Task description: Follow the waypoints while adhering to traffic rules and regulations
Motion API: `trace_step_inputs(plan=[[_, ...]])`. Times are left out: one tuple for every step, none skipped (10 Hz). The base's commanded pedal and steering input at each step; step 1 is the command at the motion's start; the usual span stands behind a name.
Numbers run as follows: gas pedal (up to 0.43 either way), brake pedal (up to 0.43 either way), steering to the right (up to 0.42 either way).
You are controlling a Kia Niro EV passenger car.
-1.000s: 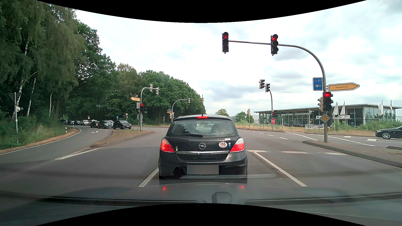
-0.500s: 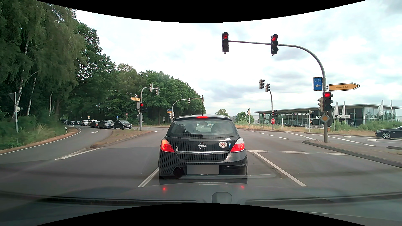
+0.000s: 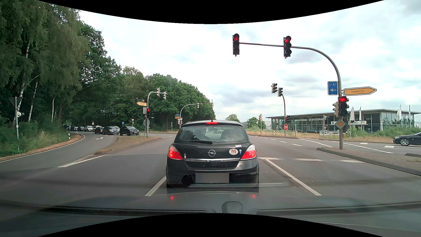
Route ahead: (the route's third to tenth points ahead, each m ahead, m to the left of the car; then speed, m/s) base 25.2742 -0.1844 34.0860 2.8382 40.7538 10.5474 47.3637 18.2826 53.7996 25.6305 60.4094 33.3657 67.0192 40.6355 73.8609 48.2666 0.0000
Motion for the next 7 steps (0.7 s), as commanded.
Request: trace_step_inputs(plan=[[0.0,0.232,-0.004],[0.0,0.232,-0.004],[0.0,0.232,-0.004],[0.0,0.232,-0.004],[0.0,0.232,-0.004],[0.0,0.232,-0.004],[0.0,0.232,-0.004]])
